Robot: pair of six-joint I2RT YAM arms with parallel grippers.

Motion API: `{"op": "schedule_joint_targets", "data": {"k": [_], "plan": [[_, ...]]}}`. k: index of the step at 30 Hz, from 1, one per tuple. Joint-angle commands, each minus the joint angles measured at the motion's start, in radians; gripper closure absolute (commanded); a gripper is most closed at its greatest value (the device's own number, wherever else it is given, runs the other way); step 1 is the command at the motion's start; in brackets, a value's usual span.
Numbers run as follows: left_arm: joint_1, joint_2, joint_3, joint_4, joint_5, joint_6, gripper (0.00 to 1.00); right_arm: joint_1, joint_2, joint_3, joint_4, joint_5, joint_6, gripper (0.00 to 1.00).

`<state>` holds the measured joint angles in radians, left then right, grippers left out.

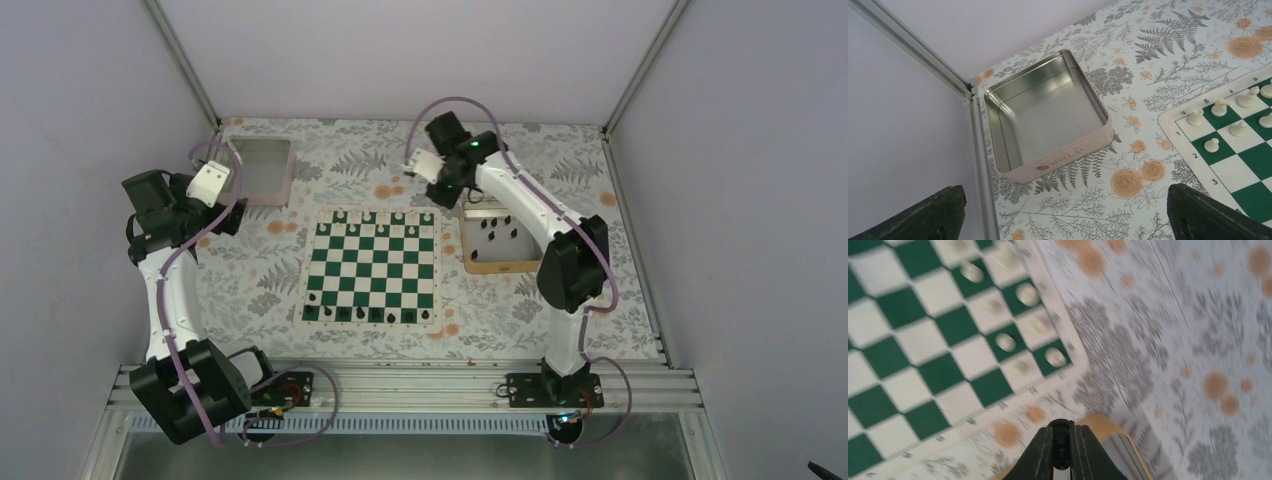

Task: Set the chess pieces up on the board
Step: Pick up the chess piece from the storage box, then place the chess piece on the chessboard.

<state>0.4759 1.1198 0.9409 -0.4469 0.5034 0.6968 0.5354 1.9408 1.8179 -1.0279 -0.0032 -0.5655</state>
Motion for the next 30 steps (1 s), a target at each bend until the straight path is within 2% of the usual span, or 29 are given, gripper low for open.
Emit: {"op": "schedule_joint_targets", "data": {"k": [1,15,20,30], "plan": [[0.007,-0.012,0.032,-0.017,0.031,0.018,0.0,0.146,0.061,0.094,-0.068,0.005,0.011,0.91],[0.009,-0.006,0.036,-0.027,0.021,0.03,0.0,0.5,0.428,0.434,-0.115,-0.107,-0.024,0.91],[0.008,-0.006,0.032,-0.032,0.023,0.04,0.0,0.558,0.488,0.501,-0.129,-0.126,-0.042,0.91],[0.01,-0.004,0.024,-0.033,0.034,0.048,0.0,0.578,0.518,0.48,-0.126,-0.186,-0.04,0.91]]}}
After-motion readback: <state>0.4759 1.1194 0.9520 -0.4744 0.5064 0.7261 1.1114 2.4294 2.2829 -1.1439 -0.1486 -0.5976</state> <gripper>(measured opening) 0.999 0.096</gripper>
